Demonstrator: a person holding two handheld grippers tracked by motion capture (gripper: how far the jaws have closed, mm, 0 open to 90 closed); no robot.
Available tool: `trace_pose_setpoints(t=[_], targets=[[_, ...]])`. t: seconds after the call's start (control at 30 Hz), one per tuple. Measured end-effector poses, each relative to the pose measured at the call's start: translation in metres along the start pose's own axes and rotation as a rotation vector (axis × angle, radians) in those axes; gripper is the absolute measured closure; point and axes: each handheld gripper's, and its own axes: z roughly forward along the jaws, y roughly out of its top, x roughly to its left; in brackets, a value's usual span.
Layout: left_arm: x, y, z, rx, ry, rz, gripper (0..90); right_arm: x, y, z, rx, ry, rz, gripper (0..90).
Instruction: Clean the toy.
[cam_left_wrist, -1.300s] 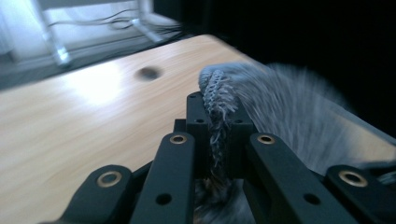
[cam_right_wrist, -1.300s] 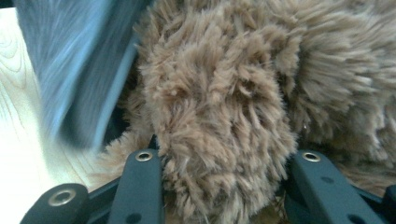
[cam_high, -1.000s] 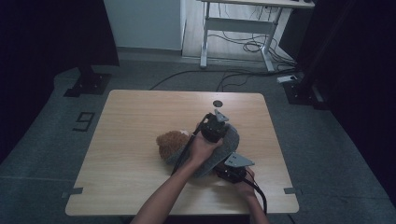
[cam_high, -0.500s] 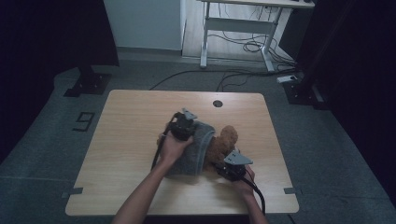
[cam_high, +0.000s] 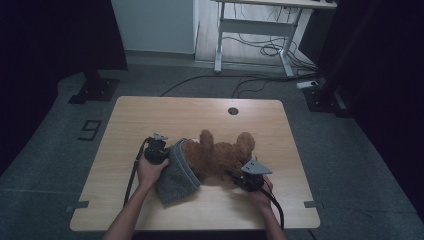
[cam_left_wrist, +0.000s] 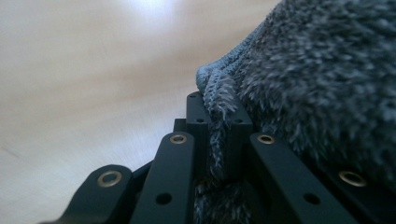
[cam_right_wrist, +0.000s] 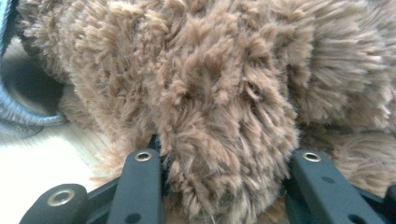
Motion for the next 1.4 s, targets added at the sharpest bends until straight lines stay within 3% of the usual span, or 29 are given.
trace_pose_setpoints(t=[0.1, 0.17, 0.33, 0.53, 0.7, 0.8, 0.87, 0.97, 1.07, 1.17, 1.27, 1.3, 1.37, 1.4], targets=[[0.000, -0.008, 0.007, -0.021, -0.036, -0.006, 83.6, -0.001, 0.000, 0.000, -0.002, -0.001, 0.002, 60.0], [-0.003, -0.005, 0.006, -0.010, -0.026, 0.012, 83.7, -0.001, 0.000, 0.001, -0.006, 0.000, 0.007, 60.0], [-0.005, 0.005, 0.001, -0.042, -0.029, -0.002, 83.8, -0.002, 0.003, 0.003, -0.007, -0.010, 0.002, 60.2], [-0.014, 0.026, -0.026, -0.143, -0.030, 0.018, 83.8, -0.006, 0.006, 0.007, -0.004, -0.010, 0.000, 60.3], [-0.041, 0.054, -0.054, -0.269, -0.033, 0.092, 83.9, -0.007, 0.007, 0.012, -0.008, -0.011, 0.008, 60.6], [-0.065, 0.071, -0.064, -0.336, -0.097, 0.123, 83.9, -0.006, 0.008, 0.014, -0.012, -0.007, 0.004, 60.6], [-0.088, 0.081, -0.066, -0.354, -0.141, 0.167, 83.9, -0.004, 0.009, 0.015, -0.011, -0.010, -0.004, 60.6], [-0.128, 0.093, -0.065, -0.357, -0.218, 0.249, 83.8, -0.004, 0.009, 0.016, -0.011, -0.005, 0.004, 60.6], [-0.174, 0.102, -0.059, -0.346, -0.233, 0.364, 83.6, -0.004, 0.009, 0.016, -0.011, -0.002, 0.003, 60.6], [-0.203, 0.108, -0.045, -0.313, -0.261, 0.396, 83.5, -0.004, 0.008, 0.015, -0.011, -0.001, 0.000, 60.5], [-0.215, 0.110, -0.023, -0.254, -0.273, 0.381, 83.2, -0.004, 0.008, 0.015, -0.010, 0.000, 0.004, 60.5], [-0.215, 0.109, -0.015, -0.225, -0.253, 0.379, 83.0, -0.004, 0.007, 0.015, -0.009, 0.002, 0.008, 60.5], [-0.211, 0.107, 0.004, -0.158, -0.220, 0.360, 82.6, -0.004, 0.007, 0.015, -0.010, 0.005, 0.008, 60.5], [-0.206, 0.105, 0.011, -0.149, -0.218, 0.342, 82.6, -0.004, 0.007, 0.015, -0.011, 0.005, 0.008, 60.5]])
